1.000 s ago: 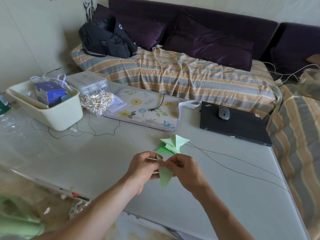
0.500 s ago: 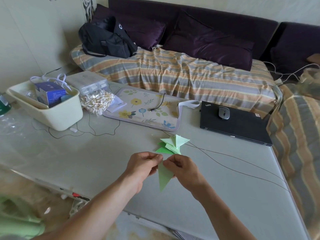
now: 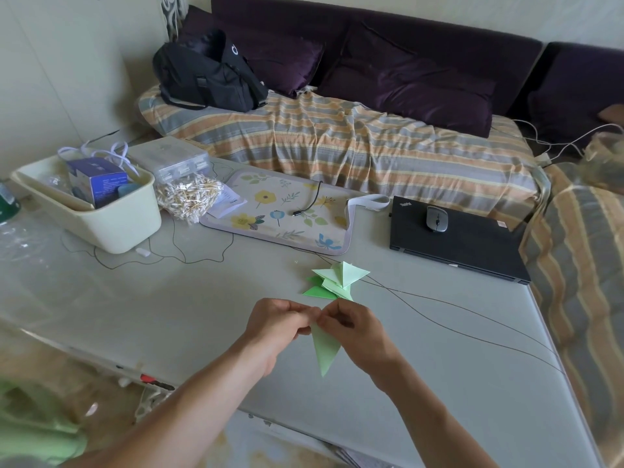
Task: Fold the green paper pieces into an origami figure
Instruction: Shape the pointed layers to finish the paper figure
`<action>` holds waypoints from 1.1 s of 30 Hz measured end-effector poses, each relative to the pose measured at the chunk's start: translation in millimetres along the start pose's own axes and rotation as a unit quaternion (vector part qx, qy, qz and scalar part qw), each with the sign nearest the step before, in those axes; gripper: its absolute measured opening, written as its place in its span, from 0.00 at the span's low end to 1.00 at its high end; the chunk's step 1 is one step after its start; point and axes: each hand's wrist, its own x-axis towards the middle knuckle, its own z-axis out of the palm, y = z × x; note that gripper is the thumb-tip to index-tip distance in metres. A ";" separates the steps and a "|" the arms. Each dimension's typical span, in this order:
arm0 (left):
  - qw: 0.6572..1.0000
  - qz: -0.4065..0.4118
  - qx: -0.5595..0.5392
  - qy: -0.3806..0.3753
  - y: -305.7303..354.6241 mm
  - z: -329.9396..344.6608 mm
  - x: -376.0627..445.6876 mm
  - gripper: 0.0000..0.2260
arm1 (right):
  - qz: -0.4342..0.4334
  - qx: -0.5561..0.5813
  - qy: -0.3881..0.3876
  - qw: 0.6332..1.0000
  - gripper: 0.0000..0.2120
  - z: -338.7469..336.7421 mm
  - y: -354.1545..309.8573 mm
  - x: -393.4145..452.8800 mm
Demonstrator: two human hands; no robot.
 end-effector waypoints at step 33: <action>0.987 0.071 0.141 0.014 -3.7 -0.4 -1.1 0.05 | 0.020 -0.091 0.037 0.995 0.04 -5.9 -3.1 0.3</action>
